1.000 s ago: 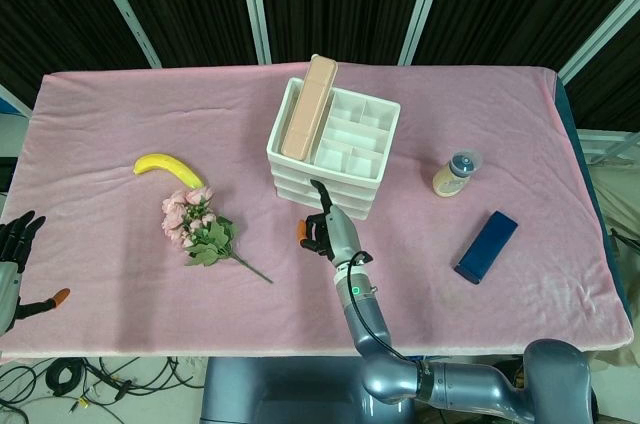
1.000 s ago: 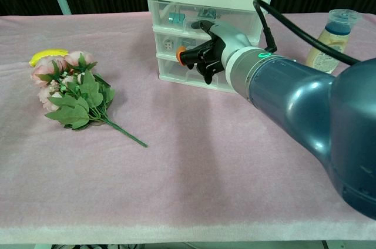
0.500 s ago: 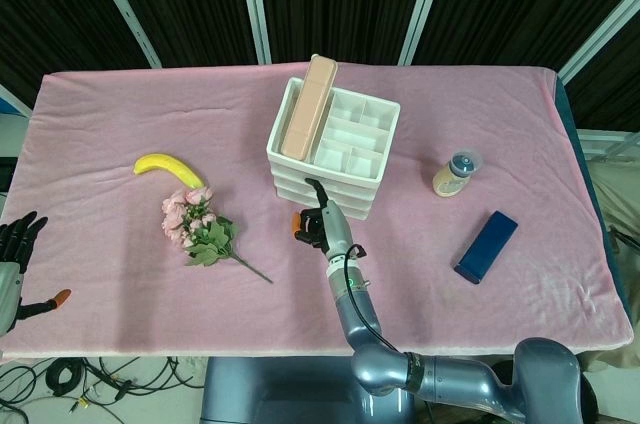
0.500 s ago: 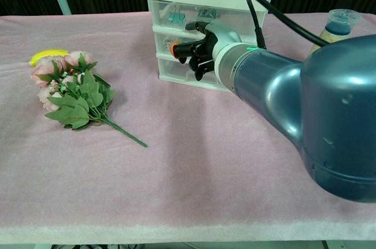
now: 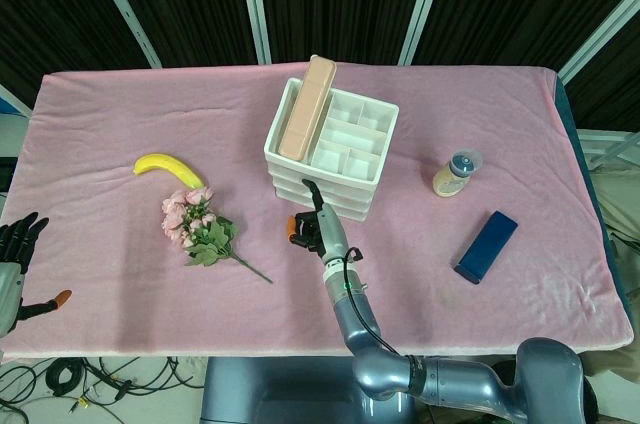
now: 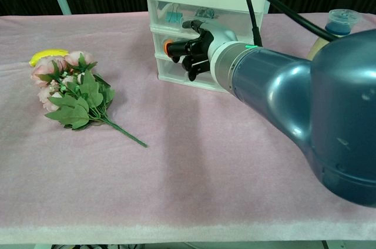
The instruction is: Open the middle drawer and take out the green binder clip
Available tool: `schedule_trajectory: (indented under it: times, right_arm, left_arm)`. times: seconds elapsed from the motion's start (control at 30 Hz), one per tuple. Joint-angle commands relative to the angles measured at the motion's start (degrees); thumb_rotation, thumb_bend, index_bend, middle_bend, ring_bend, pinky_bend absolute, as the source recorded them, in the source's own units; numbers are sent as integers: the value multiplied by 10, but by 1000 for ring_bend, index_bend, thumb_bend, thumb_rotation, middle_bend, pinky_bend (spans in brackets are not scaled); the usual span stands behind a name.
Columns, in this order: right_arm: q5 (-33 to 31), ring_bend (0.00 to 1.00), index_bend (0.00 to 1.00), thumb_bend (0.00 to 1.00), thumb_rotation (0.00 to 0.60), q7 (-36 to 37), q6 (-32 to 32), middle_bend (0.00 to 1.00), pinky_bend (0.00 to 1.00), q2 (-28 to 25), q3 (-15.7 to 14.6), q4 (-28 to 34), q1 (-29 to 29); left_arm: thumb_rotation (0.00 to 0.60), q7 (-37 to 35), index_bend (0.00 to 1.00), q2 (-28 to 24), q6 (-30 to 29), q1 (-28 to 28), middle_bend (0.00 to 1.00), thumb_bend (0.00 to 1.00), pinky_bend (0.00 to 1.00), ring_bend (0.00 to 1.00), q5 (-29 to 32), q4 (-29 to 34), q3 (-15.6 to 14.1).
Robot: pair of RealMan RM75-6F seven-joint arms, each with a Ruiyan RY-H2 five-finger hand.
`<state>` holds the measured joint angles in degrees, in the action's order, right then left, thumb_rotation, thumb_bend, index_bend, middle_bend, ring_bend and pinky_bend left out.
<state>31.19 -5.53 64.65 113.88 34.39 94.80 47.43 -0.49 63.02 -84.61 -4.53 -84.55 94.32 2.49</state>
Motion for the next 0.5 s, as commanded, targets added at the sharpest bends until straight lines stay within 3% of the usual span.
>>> schedule_trajectory:
  times: [0.03,0.4,0.5]
  right_arm:
    - [1,828,123,539,600,1,2,801,783,-2,-5,7,-3]
    - [9,828,126,540,600,0,7,801,781,-14,-41,51,-22]
    - [12,828,81,540,600,-7,8,801,782,-21,-49,55,-25]
  left_arm:
    - [600,0,0,0,0,0,0,0,0,0,0,0,0]
    - [600,1,0,1,-3,0,0,0,0,0,0,-2,1]
    - [600,1,0,2,-3,1,0,0,0,0,0,-2,1]
